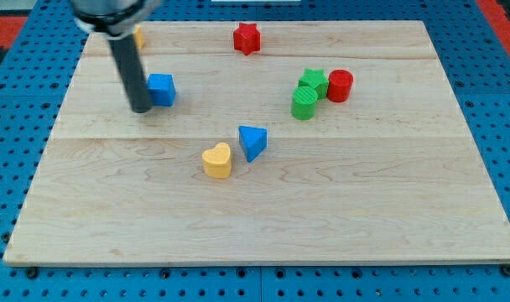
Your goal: Move the cube diagonally to the top right of green star
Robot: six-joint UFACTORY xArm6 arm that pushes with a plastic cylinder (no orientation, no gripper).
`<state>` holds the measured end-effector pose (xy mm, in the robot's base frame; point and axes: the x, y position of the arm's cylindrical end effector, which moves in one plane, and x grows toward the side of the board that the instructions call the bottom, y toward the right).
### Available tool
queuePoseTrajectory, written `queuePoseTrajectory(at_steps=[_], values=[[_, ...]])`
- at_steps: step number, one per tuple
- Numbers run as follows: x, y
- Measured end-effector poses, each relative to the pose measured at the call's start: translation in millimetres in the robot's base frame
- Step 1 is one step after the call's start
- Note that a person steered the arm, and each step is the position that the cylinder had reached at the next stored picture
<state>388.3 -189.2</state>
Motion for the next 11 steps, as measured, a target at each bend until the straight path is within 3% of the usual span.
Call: queuePoseTrajectory(at_steps=[1, 3, 4, 5, 7, 9, 11], values=[[-18, 6], [-53, 192], [-63, 231], [-63, 181], [-106, 244], [-112, 213], [-144, 274]])
